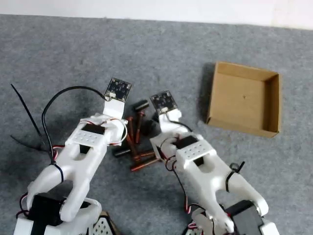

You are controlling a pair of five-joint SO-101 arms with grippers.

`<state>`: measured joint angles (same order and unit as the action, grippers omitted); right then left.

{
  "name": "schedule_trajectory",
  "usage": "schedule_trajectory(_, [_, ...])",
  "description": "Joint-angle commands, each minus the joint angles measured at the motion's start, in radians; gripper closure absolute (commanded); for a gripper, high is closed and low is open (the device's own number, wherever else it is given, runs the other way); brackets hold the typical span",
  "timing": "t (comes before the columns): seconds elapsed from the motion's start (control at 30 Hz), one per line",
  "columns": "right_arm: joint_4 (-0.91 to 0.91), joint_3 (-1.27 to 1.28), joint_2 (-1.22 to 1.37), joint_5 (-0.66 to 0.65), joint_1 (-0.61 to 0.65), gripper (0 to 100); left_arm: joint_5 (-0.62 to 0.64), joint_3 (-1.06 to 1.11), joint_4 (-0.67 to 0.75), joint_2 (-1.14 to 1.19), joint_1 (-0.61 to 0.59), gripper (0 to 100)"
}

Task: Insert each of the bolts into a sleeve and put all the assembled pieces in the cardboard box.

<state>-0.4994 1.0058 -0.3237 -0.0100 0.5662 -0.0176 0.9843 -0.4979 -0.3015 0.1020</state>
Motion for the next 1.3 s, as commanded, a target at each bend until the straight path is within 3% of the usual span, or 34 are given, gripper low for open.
schedule_trajectory(0.0, [0.019,-0.002,-0.004,-0.002,0.001,99.1,0.003,-0.045,0.015,-0.004,0.010,99])
schedule_trajectory(0.3, [-0.087,-0.163,0.200,-0.003,0.002,80.6,0.003,-0.045,0.015,-0.004,0.010,99])
schedule_trajectory(0.9, [-0.363,-0.501,0.532,-0.003,0.005,80.0,0.003,-0.045,0.015,-0.004,0.010,99])
schedule_trajectory(0.97, [-0.366,-0.503,0.527,-0.002,0.005,82.2,0.003,-0.045,0.015,-0.004,0.010,99])
schedule_trajectory(1.13, [-0.360,-0.499,0.484,-0.003,-0.008,99.8,0.003,-0.045,0.015,-0.004,0.010,99])
schedule_trajectory(1.27, [-0.315,-0.492,0.433,-0.003,-0.027,99.4,0.003,-0.045,0.015,-0.004,0.010,99])
